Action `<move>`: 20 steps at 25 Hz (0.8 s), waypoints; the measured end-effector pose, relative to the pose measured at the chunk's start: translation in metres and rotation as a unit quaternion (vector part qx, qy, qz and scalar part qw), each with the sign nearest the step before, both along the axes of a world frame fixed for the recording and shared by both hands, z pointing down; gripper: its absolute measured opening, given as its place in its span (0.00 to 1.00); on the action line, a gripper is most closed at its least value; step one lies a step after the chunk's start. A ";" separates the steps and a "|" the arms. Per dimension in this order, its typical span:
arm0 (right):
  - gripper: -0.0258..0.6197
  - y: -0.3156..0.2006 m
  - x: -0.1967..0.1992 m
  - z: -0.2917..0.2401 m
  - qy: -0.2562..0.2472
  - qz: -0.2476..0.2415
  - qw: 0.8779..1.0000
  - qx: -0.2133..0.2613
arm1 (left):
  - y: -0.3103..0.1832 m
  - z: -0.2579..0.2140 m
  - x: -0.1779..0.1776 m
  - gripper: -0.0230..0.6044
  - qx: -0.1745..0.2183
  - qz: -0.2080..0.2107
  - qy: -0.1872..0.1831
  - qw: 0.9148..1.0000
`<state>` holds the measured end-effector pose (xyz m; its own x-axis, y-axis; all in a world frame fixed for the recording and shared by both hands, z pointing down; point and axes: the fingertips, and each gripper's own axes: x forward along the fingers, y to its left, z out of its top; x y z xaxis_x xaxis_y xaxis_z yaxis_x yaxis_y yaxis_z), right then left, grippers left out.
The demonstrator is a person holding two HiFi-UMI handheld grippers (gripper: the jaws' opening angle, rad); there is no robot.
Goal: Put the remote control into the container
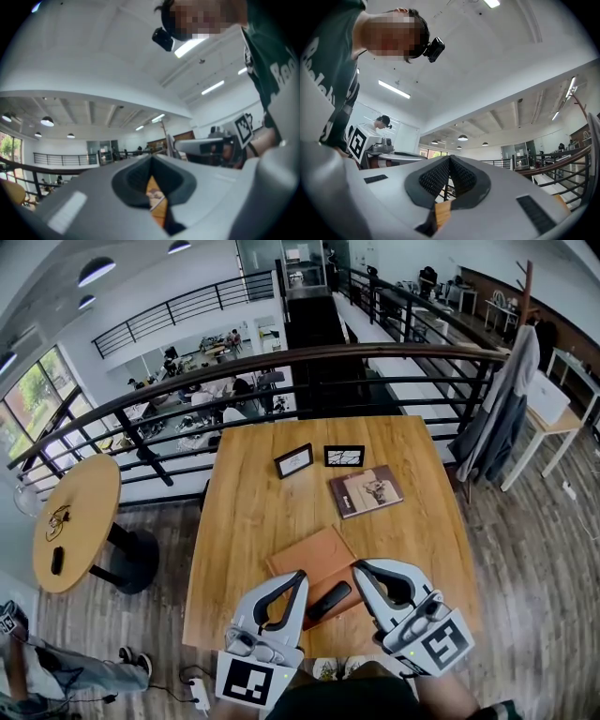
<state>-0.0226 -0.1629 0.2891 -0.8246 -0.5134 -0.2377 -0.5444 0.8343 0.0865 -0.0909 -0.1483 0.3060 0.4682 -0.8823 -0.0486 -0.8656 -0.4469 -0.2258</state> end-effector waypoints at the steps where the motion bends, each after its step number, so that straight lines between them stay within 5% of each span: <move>1: 0.07 0.000 0.000 0.000 0.001 0.000 1.000 0.000 | 0.001 0.000 0.000 0.03 0.000 0.000 -0.002 1.000; 20: 0.06 -0.002 -0.002 0.006 0.020 0.012 1.000 0.004 | -0.001 0.004 -0.001 0.03 0.001 -0.011 -0.026 1.000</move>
<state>-0.0244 -0.1652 0.2953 -0.8211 -0.5314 -0.2084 -0.5602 0.8204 0.1151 -0.0922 -0.1497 0.3101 0.4514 -0.8920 -0.0262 -0.8617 -0.4281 -0.2723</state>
